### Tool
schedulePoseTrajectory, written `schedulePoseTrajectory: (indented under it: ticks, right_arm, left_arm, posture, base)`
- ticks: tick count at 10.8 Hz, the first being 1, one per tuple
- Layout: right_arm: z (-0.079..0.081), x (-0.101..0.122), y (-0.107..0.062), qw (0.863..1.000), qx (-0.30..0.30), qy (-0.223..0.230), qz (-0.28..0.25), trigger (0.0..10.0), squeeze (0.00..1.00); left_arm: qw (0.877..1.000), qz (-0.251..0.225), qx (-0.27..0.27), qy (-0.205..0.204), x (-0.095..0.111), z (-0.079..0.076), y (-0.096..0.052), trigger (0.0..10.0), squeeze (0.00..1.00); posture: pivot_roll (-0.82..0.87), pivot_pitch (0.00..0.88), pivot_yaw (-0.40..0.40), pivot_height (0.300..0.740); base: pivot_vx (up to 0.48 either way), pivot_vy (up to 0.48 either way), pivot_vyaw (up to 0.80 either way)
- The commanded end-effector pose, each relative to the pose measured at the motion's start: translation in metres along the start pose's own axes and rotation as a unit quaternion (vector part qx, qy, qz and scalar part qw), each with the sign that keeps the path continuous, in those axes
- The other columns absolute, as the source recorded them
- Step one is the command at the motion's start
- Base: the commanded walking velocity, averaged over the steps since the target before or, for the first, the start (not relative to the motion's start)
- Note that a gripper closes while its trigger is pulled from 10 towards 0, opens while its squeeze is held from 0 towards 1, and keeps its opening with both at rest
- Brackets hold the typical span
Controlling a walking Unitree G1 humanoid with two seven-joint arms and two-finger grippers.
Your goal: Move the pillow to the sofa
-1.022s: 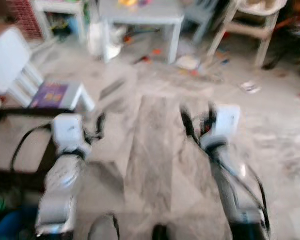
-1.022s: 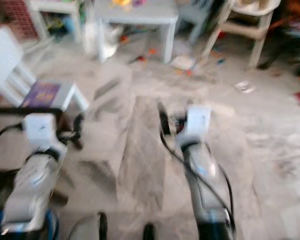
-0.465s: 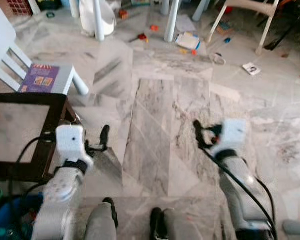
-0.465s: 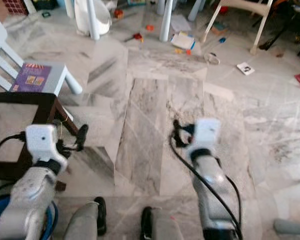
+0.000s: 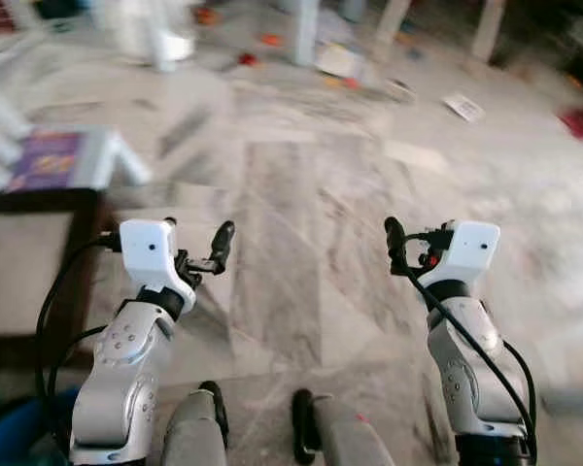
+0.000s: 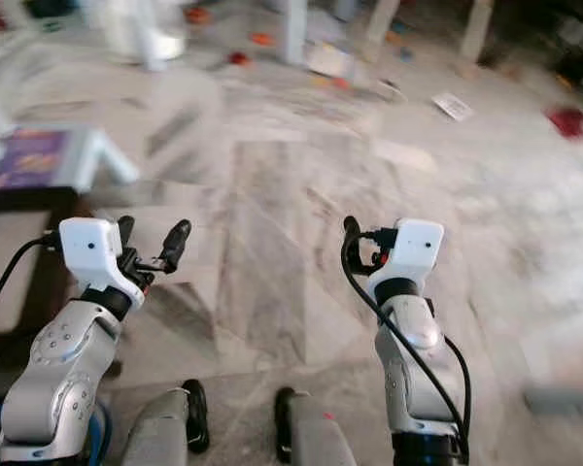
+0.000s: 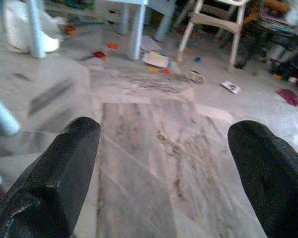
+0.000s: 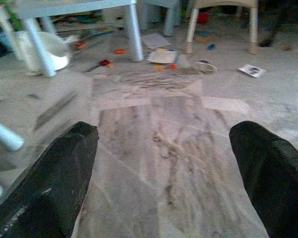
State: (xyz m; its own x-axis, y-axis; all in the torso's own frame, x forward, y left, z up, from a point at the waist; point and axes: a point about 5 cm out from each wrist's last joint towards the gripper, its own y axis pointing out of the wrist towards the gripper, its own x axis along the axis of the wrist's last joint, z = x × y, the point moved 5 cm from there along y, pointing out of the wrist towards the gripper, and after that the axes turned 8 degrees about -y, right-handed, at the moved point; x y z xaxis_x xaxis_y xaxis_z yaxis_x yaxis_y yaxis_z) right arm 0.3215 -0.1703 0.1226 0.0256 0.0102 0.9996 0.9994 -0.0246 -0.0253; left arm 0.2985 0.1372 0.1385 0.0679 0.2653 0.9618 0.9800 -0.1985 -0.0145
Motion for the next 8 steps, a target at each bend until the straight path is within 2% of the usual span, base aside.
schedulePoseTrajectory:
  ticks: [1,5,7,8]
  right_arm:
    - [-0.006,-0.006,-0.001,1.0,-0.013,0.002,0.01,10.0,0.0]
    - [-0.002,-0.003,-0.002,1.0,-0.009,0.0,-0.001,10.0,0.0]
    - [-0.004,-0.012,-0.008,1.0,-0.009,0.002,0.004,10.0,0.0]
    - [-0.003,-0.01,-0.009,1.0,0.001,-0.022,-0.007,10.0,0.0]
  left_arm:
    - [1.0,0.011,0.007,-0.018,-0.003,0.002,0.0,10.0,0.0]
    - [0.999,0.012,-0.034,-0.034,-0.002,-0.015,0.0,10.0,0.0]
    - [0.999,0.032,-0.026,-0.032,-0.018,-0.011,-0.001,10.0,0.0]
    - [0.999,0.036,-0.02,-0.024,-0.022,-0.01,0.0,10.0,0.0]
  posture:
    - [0.02,0.257,-0.085,0.74]
    - [0.01,0.266,-0.092,0.74]
    - [0.01,0.218,-0.079,0.74]
    - [0.02,0.171,-0.07,0.74]
  base:
    - [0.0,0.0,-0.8]
    - [0.0,0.0,-0.8]
    - [0.0,0.0,-0.65]
    - [0.0,0.0,0.0]
